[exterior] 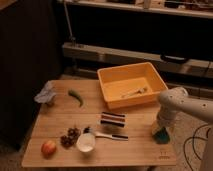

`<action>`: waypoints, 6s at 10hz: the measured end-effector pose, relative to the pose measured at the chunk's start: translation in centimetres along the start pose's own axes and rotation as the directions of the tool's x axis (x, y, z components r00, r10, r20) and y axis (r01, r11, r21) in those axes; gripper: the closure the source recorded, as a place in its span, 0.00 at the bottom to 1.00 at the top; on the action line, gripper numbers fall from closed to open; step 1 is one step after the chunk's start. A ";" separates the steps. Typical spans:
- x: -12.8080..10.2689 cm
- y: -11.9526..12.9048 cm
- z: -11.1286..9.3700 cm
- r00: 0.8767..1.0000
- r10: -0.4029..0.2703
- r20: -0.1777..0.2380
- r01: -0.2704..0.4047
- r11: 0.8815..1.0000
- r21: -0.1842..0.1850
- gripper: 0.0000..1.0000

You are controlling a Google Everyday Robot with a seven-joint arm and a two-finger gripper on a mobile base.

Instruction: Wipe tray with sponge

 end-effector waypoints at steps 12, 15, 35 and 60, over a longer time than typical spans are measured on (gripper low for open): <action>-0.8 0.1 1.4 1.000 -0.008 -0.015 0.008 1.000 0.009 0.34; -1.0 0.1 1.5 1.000 -0.010 -0.014 0.010 1.000 0.006 0.34; -0.5 3.0 -5.2 0.999 -0.041 -0.009 0.041 0.998 0.036 1.00; -10.2 10.4 -36.9 0.867 -0.299 0.398 0.307 0.951 0.045 1.00</action>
